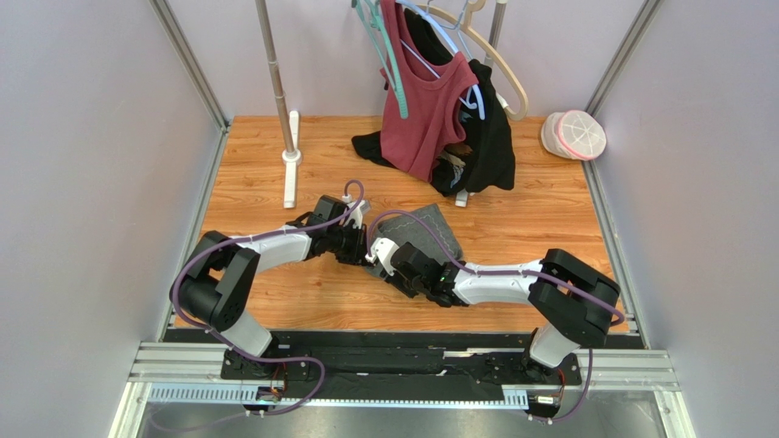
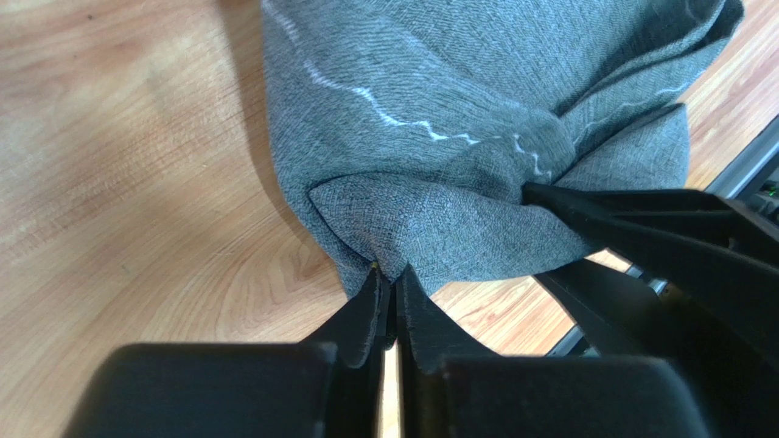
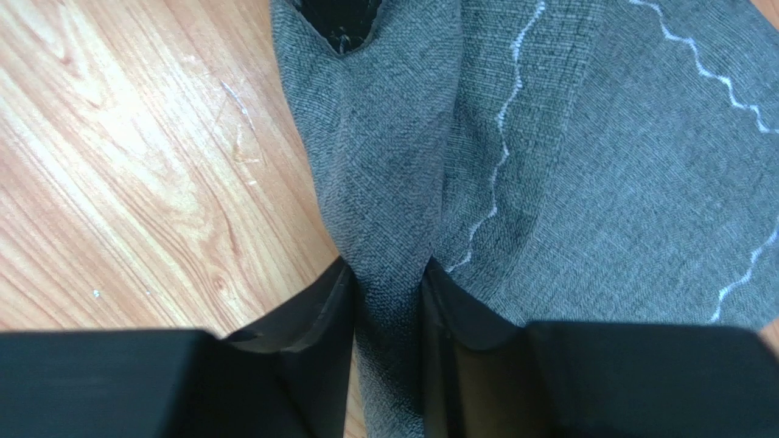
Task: Fold the napkin, place the utensils inside, and roll it up
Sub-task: Roll the napkin with the utensil
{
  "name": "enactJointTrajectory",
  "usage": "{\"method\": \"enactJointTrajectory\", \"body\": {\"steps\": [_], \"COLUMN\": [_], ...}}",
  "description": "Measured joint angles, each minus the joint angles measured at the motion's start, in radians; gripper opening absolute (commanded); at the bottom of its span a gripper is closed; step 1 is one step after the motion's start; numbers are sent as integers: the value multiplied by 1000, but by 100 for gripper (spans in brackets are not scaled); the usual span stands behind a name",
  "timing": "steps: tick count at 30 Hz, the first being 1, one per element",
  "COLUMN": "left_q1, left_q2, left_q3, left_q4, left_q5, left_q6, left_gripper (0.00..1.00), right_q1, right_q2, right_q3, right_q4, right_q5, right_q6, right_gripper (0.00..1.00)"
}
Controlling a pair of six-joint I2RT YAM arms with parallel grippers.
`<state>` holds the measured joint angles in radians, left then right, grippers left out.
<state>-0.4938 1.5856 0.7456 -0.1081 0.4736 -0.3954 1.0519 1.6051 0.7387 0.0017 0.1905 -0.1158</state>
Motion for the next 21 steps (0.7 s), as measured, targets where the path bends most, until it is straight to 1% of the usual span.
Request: {"method": "enactJointTrajectory", "body": {"steps": [1,2,4,5,7,11,14,16,21], "left_q1": [0,0,0,0,0,0,3,4,4], "left_q2": [-2,-5,-23,-42,-102,-286,-379,-403,-402], "left_q3": [0,0,-2,-6,-20,-84,-136,-166,-243], "left_q4": [1,1,0,0,2,26,61,87,146], "left_q5": [0,-1,-11,-21,-56,-156,-193,-199,-196], "left_q6": [3,-1,-1,-3,-4,-7,-6,-6,-11], "left_gripper": [47,52,57,61,65,66,66,66,66], "right_q1": [-6,-14,-35,-48,-74,-167,-220,-250,-317], "right_q2": [2,2,2,2,2,3,20,42,109], "right_q3": [3,3,7,9,11,13,23,32,48], "right_q4": [-3,-3,-3,-2,3,6,8,23,72], "right_q5": [-18,-36,-76,-105,-183,-346,-467,-549,-760], "right_q6": [2,3,8,13,27,58,78,98,162], "right_gripper": [24,23,19,19,16,13,12,12,9]}}
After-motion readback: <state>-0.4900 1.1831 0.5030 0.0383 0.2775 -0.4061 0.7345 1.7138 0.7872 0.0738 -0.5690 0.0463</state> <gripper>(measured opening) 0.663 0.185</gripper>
